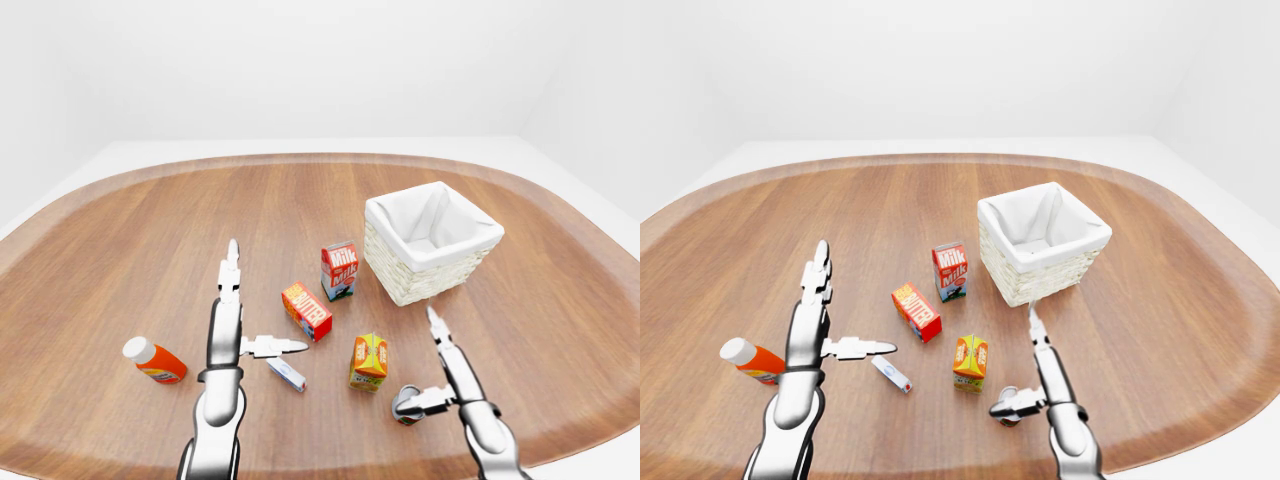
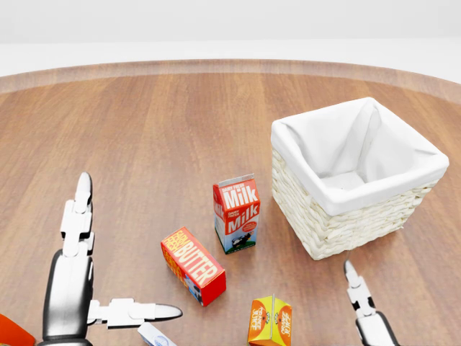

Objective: Pick up the alphabet soup and the tomato sauce, and put them in the basket.

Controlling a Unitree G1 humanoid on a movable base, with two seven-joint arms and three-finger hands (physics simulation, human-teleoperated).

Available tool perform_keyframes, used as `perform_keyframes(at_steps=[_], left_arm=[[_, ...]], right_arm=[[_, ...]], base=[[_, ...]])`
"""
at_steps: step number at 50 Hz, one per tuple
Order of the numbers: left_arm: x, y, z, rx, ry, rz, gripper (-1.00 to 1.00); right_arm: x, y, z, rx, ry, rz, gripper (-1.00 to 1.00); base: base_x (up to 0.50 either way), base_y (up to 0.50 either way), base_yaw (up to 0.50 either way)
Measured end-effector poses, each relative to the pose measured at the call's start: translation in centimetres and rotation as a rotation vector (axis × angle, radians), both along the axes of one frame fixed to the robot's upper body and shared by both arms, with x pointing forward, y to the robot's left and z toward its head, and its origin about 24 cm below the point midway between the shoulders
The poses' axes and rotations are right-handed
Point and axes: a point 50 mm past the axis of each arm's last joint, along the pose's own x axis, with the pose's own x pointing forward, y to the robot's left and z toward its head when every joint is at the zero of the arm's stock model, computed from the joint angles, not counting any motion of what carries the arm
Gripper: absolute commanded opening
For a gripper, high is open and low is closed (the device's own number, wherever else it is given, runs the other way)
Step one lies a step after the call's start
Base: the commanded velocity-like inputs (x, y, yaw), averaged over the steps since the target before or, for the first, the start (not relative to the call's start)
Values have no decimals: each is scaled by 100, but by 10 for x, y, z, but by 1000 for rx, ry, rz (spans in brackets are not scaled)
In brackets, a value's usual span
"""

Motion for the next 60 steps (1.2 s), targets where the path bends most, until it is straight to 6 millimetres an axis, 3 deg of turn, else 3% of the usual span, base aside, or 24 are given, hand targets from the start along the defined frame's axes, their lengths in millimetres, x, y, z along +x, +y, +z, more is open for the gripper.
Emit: perform_keyframes(at_steps=[60], left_arm=[[0, 0, -1, 1, 4, 0, 100]], right_arm=[[-16, 10, -29, -95, 119, 20, 100]], base=[[0, 0, 0]])
